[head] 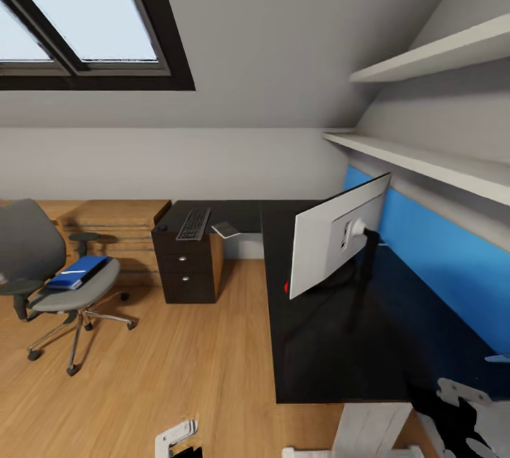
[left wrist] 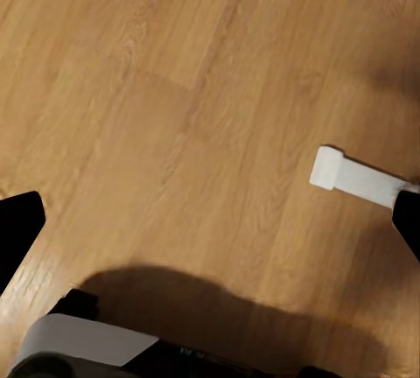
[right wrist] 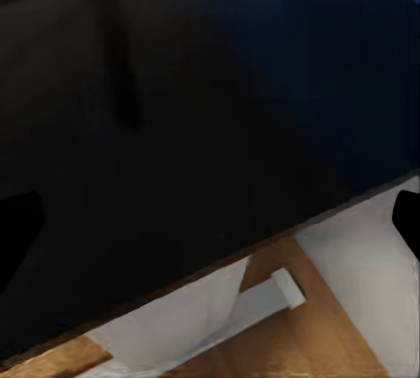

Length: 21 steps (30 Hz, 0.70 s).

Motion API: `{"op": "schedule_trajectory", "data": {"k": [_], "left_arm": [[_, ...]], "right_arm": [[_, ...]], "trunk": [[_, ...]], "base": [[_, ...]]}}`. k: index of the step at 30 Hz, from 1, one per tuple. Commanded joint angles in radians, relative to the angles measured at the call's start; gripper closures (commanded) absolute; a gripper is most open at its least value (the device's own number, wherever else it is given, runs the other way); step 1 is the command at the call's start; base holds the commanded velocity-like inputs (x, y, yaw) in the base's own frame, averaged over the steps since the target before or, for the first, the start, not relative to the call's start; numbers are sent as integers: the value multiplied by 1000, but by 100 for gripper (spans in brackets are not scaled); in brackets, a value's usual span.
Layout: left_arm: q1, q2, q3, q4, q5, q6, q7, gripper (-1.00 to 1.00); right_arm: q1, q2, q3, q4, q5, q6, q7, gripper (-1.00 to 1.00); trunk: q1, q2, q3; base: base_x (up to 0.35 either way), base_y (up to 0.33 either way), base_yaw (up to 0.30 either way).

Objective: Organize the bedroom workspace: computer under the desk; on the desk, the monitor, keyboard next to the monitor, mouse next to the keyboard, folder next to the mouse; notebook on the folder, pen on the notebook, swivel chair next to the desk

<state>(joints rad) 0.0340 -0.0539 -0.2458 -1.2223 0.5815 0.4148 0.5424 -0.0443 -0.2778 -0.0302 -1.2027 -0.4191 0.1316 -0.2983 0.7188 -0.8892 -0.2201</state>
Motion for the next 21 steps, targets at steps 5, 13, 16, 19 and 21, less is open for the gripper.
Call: {"op": "schedule_trajectory", "data": {"k": [5,13,16,19,21], "left_arm": [[0,12,-3,77,9,-78,4,-100],[0,52,-6,294,8,-256,0,-100],[0,53,-7,333,8,-271,0,-100],[0,53,-9,420,8,-321,0,-100],[0,53,-12,452,8,-345,-1,-100]], "right_arm": [[62,11,1,39,-5,-96,-8,-100],[108,22,12,259,0,-338,-3,-100],[109,23,28,312,0,-371,-1,-100],[110,24,89,419,-1,-426,2,-100],[110,26,111,451,-2,-448,2,-100]], "trunk": [[-20,34,15],[-50,90,40],[-62,111,49],[-73,132,59],[-81,146,65]], "base": [[-336,0,0],[-319,0,0],[-142,0,0],[-55,0,0],[-21,0,0]]}}
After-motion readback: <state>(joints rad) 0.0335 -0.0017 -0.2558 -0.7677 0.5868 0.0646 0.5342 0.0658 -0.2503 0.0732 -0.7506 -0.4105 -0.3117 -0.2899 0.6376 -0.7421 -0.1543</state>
